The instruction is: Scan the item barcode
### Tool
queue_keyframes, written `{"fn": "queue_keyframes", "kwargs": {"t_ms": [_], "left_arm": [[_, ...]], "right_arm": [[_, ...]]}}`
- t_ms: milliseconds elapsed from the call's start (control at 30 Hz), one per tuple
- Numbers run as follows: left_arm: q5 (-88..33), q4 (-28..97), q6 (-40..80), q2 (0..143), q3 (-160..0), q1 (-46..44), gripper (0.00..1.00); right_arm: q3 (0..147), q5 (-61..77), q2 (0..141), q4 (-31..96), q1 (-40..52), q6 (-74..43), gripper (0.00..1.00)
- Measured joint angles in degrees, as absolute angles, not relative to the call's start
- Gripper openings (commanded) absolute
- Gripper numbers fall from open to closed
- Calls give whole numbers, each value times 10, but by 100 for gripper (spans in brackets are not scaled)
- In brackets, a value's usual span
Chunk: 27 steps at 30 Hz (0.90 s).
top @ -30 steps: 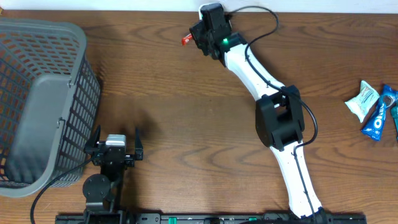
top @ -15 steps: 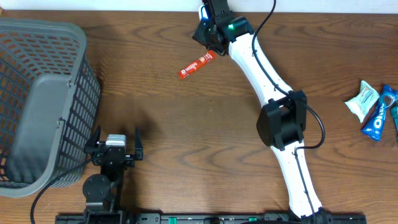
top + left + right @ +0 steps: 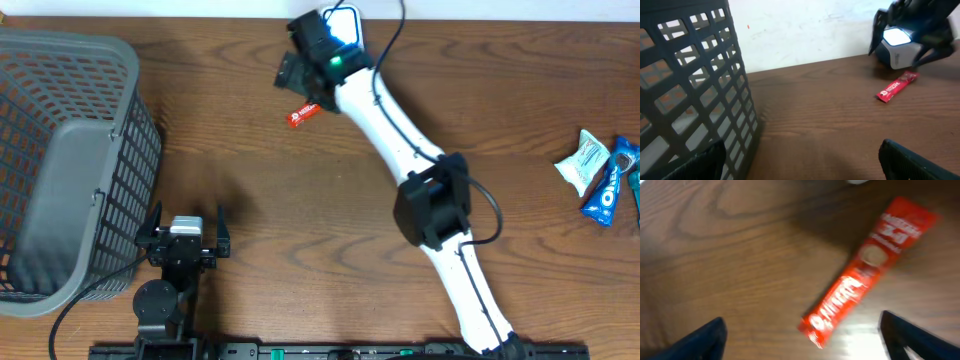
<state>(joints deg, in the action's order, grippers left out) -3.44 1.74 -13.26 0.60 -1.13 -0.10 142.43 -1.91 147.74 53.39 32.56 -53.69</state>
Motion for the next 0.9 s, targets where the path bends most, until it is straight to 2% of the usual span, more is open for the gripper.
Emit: {"fn": "queue_keyframes", "kwargs": {"t_ms": [100,467,600,767,833,867,900], "left_arm": [[-34,17,-133,6,-11,-1,98],[-34,18,-133,6,-11,-1,98],[-35,18,-133,6,-11,-1,98],[-34,18,-133,6,-11,-1,98],[-34,17,-133,6,-11,-1,98],[-34,18,-133,6,-11,-1,98],[-34,18,-133,6,-11,-1,98]], "right_arm": [[1423,-41,1506,513,332,-559,77],[1417,-114,1544,517,308,-560,73],[1430,-118,1555,518,306,-541,69],[1442,-122,1559,569,309,-493,69],[1444,-126,1559,598,310,-472,73],[1445,-130,1559,614,310,-465,73],[1446,-133,1559,630,311,-457,68]]}}
